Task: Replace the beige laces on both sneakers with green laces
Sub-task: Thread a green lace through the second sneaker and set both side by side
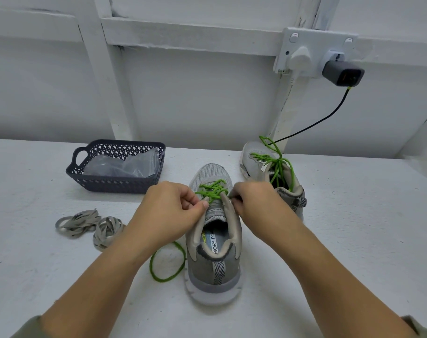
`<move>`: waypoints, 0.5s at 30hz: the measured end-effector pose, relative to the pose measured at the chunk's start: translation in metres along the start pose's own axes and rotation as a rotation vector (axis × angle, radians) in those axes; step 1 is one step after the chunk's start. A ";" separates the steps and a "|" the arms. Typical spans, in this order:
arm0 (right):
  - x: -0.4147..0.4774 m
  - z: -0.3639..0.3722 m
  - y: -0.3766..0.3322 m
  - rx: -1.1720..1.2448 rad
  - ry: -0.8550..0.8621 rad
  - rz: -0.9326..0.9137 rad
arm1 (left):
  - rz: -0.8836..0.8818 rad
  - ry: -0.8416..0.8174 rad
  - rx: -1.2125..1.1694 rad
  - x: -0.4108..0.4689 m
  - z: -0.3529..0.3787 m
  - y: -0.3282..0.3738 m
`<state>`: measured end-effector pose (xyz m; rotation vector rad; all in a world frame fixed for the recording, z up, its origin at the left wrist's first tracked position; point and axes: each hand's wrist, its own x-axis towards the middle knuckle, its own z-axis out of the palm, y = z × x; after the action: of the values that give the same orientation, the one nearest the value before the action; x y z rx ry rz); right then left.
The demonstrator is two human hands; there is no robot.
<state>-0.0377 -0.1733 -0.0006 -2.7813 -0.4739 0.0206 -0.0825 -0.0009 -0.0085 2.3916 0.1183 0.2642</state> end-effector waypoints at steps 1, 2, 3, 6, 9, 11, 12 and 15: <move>-0.001 0.002 0.001 -0.002 -0.027 0.024 | 0.015 0.006 0.001 -0.001 0.001 0.001; -0.003 0.003 0.004 -0.012 -0.062 0.069 | 0.029 0.013 0.002 -0.002 0.001 0.002; -0.004 0.004 0.008 -0.042 -0.105 0.130 | 0.038 0.024 -0.001 -0.003 0.002 0.002; -0.012 0.000 0.011 -0.175 -0.313 0.283 | 0.024 0.057 -0.035 -0.003 0.003 0.000; -0.008 0.000 0.005 -0.053 -0.153 0.174 | 0.013 0.058 -0.052 -0.002 0.003 -0.001; 0.000 0.002 0.002 0.035 -0.002 0.046 | 0.014 0.063 -0.057 -0.002 0.003 -0.001; 0.002 0.001 0.001 0.030 0.020 0.000 | 0.012 0.068 -0.060 -0.002 0.004 -0.001; -0.003 0.002 0.010 -0.156 -0.167 0.116 | -0.010 0.081 -0.074 -0.002 0.005 -0.002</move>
<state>-0.0376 -0.1830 -0.0056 -2.9718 -0.3681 0.2547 -0.0833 -0.0028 -0.0135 2.3074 0.1557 0.3546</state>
